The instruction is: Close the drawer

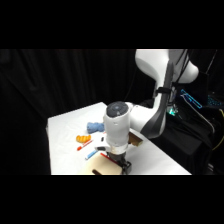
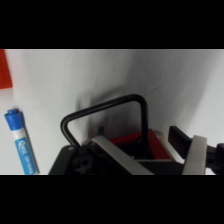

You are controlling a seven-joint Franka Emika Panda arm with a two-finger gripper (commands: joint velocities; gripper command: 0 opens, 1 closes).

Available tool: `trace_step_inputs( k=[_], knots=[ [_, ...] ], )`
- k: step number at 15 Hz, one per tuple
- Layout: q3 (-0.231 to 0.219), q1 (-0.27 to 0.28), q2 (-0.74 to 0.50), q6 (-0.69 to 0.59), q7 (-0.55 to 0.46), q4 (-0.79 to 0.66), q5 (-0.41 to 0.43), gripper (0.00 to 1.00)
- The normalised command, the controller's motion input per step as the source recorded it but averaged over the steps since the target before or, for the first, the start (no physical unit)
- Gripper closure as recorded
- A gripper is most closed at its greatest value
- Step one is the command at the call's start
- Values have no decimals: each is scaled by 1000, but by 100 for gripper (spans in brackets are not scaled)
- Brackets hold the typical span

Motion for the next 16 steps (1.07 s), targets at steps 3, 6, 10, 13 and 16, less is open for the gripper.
trace_step_inputs(
  k=[3,6,10,13,16],
  knots=[
    [45,-15,138,-134,-154,353,103,0],
    [38,-11,122,-103,-146,329,101,0],
    [40,-32,-1,-38,-178,148,92,0],
    [80,-83,-236,147,-276,-186,59,0],
    [107,-102,-372,179,-251,-314,71,0]
  ],
)
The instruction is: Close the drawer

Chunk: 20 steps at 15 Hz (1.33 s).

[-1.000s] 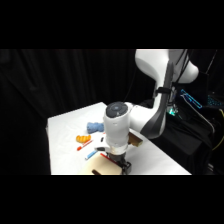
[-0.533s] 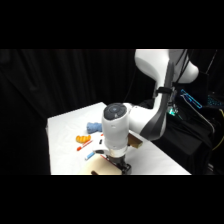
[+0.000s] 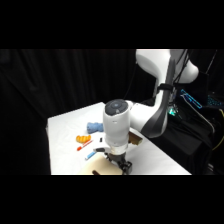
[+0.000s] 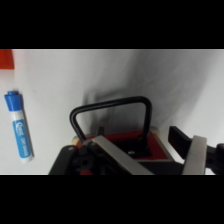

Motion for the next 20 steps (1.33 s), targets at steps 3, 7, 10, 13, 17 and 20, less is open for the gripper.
trace_step_inputs(
  k=[3,7,10,13,17,20],
  knots=[
    [126,-99,-379,167,-230,-294,91,0],
    [143,-103,-336,134,-240,-249,142,0],
    [129,-109,-396,1,-209,-246,212,0],
    [128,-136,-447,-229,-211,-205,286,0],
    [83,-121,-387,-426,-207,-73,259,0],
    [15,-89,-215,-503,-163,109,178,0]
  ],
)
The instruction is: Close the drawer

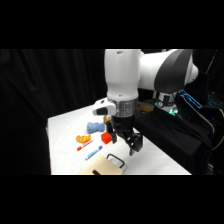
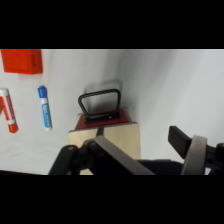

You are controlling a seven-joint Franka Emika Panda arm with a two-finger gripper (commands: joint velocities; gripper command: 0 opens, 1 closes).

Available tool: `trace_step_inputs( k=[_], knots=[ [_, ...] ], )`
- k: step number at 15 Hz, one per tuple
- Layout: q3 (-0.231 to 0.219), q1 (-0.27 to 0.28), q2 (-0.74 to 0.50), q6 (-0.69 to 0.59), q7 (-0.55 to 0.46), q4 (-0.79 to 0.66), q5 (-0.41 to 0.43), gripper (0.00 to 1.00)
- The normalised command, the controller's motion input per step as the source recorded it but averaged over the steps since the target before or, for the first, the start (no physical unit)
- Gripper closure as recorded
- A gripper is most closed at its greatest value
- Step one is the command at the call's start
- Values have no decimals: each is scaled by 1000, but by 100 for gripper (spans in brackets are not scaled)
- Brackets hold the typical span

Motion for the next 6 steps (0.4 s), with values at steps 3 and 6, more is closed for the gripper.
trace_step_inputs(
  k=[3,6],
  knots=[
    [-18,-69,-66,-459,-136,223,152,0],
    [-44,-28,-3,-414,27,264,98,0]
  ],
)
